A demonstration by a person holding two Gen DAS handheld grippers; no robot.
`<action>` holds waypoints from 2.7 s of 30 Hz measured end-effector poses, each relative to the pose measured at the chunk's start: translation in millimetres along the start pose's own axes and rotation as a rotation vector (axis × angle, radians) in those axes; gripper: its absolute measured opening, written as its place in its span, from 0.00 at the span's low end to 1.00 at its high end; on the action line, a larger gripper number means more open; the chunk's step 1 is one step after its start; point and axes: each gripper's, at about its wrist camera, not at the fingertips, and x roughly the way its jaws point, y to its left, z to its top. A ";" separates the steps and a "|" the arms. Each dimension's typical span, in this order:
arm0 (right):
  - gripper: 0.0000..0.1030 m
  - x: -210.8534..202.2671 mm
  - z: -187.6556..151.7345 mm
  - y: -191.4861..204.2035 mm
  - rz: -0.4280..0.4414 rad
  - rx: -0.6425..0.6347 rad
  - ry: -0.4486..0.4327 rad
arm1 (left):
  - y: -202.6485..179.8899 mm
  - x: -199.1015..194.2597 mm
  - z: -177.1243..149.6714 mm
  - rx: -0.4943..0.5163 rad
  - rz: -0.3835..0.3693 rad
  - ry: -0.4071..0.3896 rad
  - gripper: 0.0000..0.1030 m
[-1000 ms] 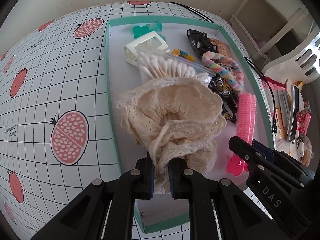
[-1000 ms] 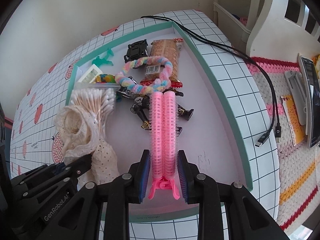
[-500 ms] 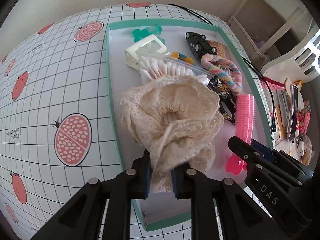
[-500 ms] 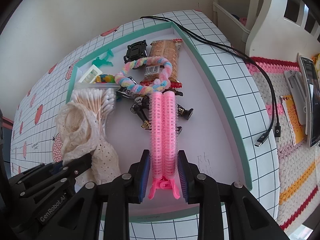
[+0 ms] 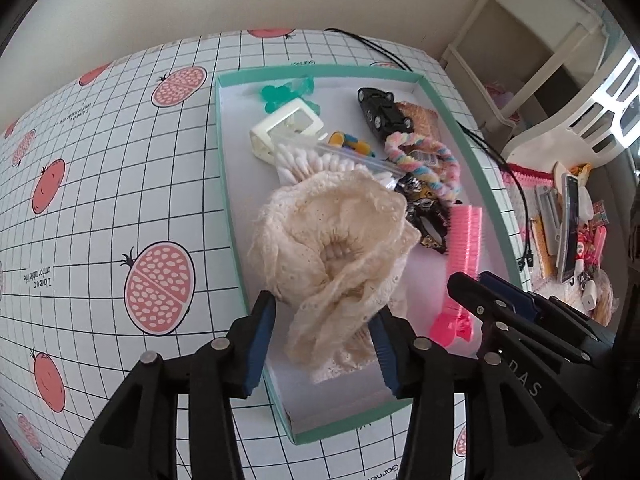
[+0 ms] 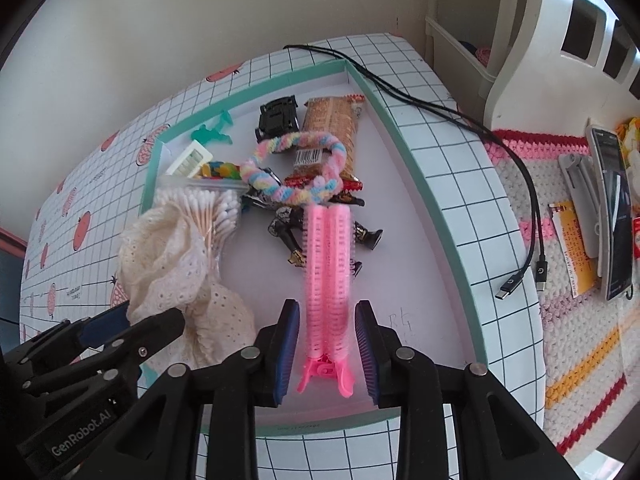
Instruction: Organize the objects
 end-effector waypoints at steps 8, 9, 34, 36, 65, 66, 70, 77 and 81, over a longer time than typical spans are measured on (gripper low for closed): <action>0.38 -11.0 1.2 -2.2 0.006 0.001 -0.014 | -7.6 -17.6 6.4 0.003 -0.013 -0.033 0.48; 0.38 -11.6 1.5 -2.0 0.008 0.001 -0.015 | -6.9 -19.3 5.8 0.003 -0.015 -0.037 0.48; 0.84 -12.7 2.9 1.5 0.029 0.019 -0.071 | 37.0 -30.4 5.7 -0.142 0.155 -0.112 0.81; 0.88 -12.6 2.9 1.6 0.029 0.020 -0.072 | 38.8 -30.9 5.8 -0.146 0.160 -0.121 0.85; 1.00 -12.7 -1.9 15.8 0.027 0.002 -0.088 | 57.9 -42.4 4.2 -0.202 0.197 -0.192 1.00; 1.00 -13.4 -2.8 17.4 0.027 0.000 -0.090 | 59.2 -43.2 3.4 -0.210 0.185 -0.198 1.00; 1.00 -15.5 -6.7 23.5 0.024 -0.015 -0.094 | 57.5 -47.9 0.3 -0.188 0.196 -0.217 1.00; 1.00 -22.0 -16.6 33.7 0.022 -0.037 -0.107 | 60.8 -62.4 -9.7 -0.203 0.189 -0.280 1.00; 1.00 -26.8 -22.8 38.9 0.026 -0.039 -0.118 | 61.5 -72.5 -17.6 -0.198 0.223 -0.315 1.00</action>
